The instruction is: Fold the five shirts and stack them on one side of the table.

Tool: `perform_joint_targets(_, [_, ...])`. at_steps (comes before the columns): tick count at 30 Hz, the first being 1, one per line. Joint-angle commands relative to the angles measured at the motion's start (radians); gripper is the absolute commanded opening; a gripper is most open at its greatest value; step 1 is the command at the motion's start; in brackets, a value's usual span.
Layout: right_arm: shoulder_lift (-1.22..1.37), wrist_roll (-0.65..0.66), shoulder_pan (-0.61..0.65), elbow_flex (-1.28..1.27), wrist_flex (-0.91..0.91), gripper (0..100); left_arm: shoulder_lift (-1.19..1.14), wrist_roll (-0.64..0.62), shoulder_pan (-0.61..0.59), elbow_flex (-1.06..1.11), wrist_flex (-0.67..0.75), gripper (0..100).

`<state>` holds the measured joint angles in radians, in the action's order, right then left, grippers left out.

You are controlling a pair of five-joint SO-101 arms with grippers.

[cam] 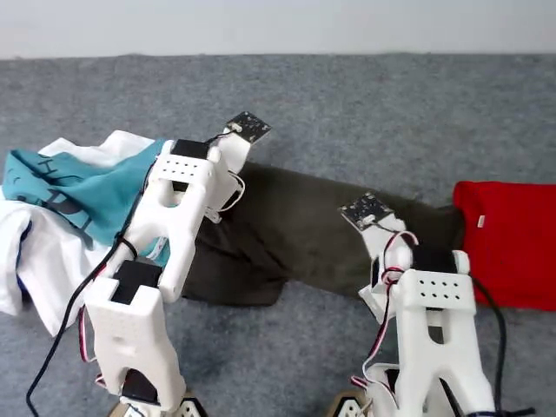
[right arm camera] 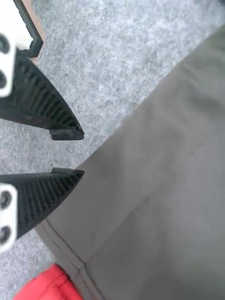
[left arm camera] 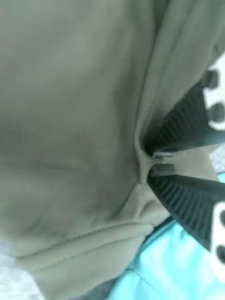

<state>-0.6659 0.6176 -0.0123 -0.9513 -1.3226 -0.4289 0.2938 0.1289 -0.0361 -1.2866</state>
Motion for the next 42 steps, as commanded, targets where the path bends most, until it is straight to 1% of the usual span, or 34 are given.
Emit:
perform_joint_targets(1, [-0.025, 0.008, 0.039, 0.005, -0.001, 11.1, 0.005, -0.005, 0.006, -0.031, 0.017, 6])
perform_joint_targets(3, [-0.025, 0.008, 0.042, 0.005, -0.001, 11.1, 0.002, -0.005, 0.005, -0.03, 0.009, 11])
perform_joint_targets(5, [-0.025, 0.011, 0.042, 0.005, -0.002, 11.1, -0.02, -0.005, 0.008, -0.038, -0.003, 15])
perform_joint_targets(8, [-0.025, 0.012, 0.042, 0.003, -0.007, 11.1, -0.031, -0.005, 0.014, -0.042, -0.035, 15])
perform_joint_targets(10, [-0.025, 0.012, 0.042, 0.003, -0.007, 11.1, -0.031, -0.005, 0.014, -0.067, -0.083, 15])
perform_joint_targets(15, [-0.019, 0.012, 0.056, 0.003, 0.001, 11.1, -0.031, -0.106, -0.029, -0.275, -0.212, 15])
perform_joint_targets(17, [-0.018, 0.014, 0.097, 0.003, 0.001, 11.1, -0.031, -0.115, -0.06, -0.355, -0.252, 15])
perform_joint_targets(20, [-0.018, 0.014, 0.2, 0.003, 0.008, 11.1, -0.031, -0.115, -0.095, -0.432, -0.298, 15])
perform_joint_targets(23, [-0.018, 0.014, 0.349, 0.008, 0.056, 11.1, -0.031, -0.143, -0.135, -0.449, -0.333, 15])
perform_joint_targets(26, [-0.015, 0.006, 0.513, 0.023, 0.093, 11.1, -0.035, -0.157, -0.21, -0.446, -0.365, 15])
perform_joint_targets(29, [0.031, -0.011, 0.618, 0.075, 0.102, 11.1, -0.032, -0.152, -0.296, -0.444, -0.39, 15])
perform_joint_targets(32, [0.15, -0.038, 0.641, 0.204, 0.102, 11.1, -0.031, -0.152, -0.368, -0.447, -0.393, 15])
perform_joint_targets(35, [0.317, -0.048, 0.665, 0.377, 0.074, 11.1, -0.034, -0.152, -0.414, -0.447, -0.388, 15])
perform_joint_targets(38, [0.49, -0.071, 0.7, 0.532, 0.039, 11.1, -0.031, -0.152, -0.431, -0.449, -0.388, 15])
perform_joint_targets(42, [0.685, -0.071, 0.731, 0.68, 0.039, 11.1, -0.037, -0.152, -0.43, -0.449, -0.388, 15])
